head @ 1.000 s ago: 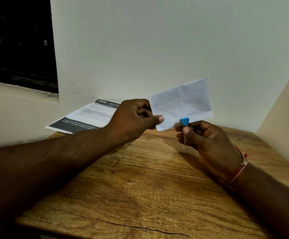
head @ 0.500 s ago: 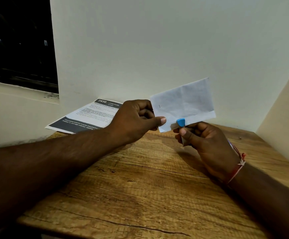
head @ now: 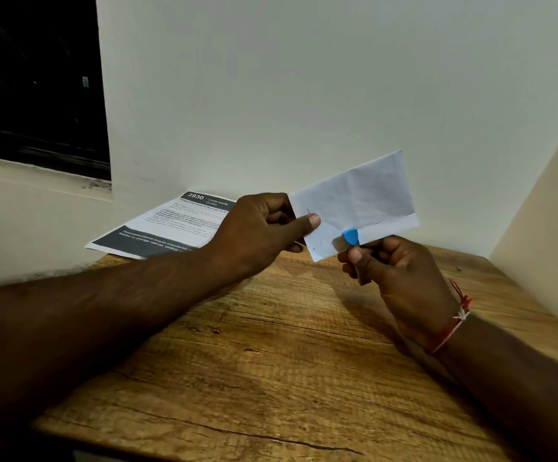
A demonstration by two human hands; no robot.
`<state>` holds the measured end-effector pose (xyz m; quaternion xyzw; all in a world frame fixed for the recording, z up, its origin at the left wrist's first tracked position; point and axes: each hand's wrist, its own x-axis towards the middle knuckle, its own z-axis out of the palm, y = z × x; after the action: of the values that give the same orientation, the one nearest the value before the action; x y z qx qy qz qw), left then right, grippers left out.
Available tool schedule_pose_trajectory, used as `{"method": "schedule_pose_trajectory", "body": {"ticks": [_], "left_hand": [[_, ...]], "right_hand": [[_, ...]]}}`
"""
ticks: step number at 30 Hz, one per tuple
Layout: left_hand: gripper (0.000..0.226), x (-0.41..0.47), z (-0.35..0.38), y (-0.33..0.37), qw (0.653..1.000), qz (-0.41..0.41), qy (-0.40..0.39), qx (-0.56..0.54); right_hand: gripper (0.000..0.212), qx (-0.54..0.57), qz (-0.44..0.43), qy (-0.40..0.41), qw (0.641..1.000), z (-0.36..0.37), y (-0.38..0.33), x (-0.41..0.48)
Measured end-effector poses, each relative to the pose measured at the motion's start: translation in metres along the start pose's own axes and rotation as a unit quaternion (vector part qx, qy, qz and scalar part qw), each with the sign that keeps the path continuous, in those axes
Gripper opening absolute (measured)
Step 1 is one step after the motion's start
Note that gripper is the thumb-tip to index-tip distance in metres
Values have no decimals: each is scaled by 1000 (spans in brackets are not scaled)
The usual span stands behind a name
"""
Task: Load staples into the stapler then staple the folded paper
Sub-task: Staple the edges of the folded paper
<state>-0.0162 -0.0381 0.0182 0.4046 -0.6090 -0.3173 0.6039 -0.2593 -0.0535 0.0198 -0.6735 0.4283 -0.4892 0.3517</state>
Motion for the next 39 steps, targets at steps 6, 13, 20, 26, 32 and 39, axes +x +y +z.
{"method": "schedule_pose_trajectory", "body": {"ticks": [6, 13, 20, 26, 32, 39], "left_hand": [[22, 1, -2, -1, 1000, -4, 17, 6], [14, 2, -3, 2, 999, -9, 40, -20], [16, -2, 5, 2, 999, -1, 26, -42], [14, -7, 5, 8, 999, 6, 22, -44], [20, -6, 3, 8, 999, 2, 22, -44], [22, -3, 3, 6, 999, 4, 18, -33]], "right_hand": [[5, -24, 5, 11, 1000, 0, 0, -2], [29, 32, -3, -59, 998, 1, 0, -8], [22, 26, 4, -83, 996, 3, -2, -13], [27, 28, 2, -96, 995, 4, -5, -15], [17, 5, 1, -80, 997, 4, -8, -15], [12, -26, -26, -56, 998, 3, -6, -13]]}}
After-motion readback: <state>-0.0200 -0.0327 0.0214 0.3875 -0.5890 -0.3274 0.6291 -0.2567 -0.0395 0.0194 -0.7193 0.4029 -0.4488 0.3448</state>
